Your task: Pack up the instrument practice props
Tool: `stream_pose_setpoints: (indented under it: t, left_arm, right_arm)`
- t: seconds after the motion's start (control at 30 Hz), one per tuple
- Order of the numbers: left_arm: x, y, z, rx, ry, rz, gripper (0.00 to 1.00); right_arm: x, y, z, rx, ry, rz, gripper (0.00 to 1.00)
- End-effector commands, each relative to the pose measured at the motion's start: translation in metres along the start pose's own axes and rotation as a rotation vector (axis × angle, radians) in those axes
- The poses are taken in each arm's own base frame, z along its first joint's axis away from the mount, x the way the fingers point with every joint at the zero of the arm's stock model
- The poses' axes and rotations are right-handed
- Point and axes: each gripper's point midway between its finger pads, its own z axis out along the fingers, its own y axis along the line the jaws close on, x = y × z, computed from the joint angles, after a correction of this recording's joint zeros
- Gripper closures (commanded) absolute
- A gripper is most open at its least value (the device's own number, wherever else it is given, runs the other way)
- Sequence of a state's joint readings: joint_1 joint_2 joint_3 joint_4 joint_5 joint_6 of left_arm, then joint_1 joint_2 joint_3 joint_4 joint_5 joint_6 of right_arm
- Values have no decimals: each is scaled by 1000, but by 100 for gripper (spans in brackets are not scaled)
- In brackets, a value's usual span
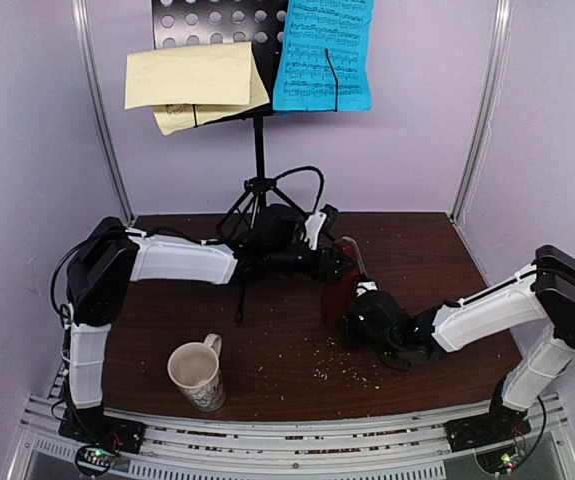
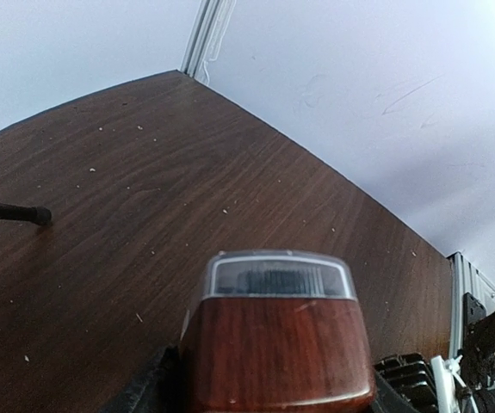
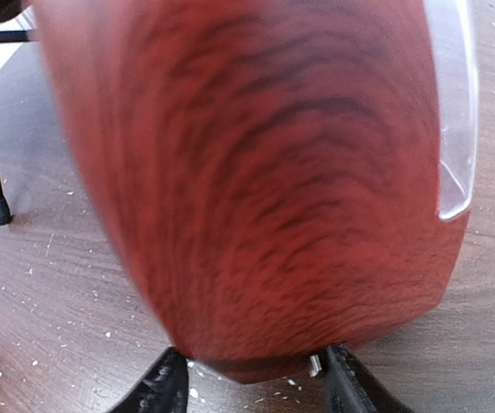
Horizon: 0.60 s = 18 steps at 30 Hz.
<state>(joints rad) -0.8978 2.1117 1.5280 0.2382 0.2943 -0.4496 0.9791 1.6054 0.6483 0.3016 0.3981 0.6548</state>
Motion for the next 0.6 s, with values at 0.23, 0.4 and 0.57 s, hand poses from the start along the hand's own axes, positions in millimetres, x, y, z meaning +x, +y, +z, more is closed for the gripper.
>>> stream_pose_setpoints:
  t: [0.23,0.4,0.57]
  left_arm:
    - [-5,3,4,5,-24,-11,47]
    - [0,-10,-3,75,-34,95,47]
    - [17,-29,-8,198,15,252,47]
  right_arm:
    - [-11,0,1,35,-41,10,58]
    - [-17,-1,-19,-12,-53,-15,27]
    - [-22,-19,-51,-49,-73,-56,10]
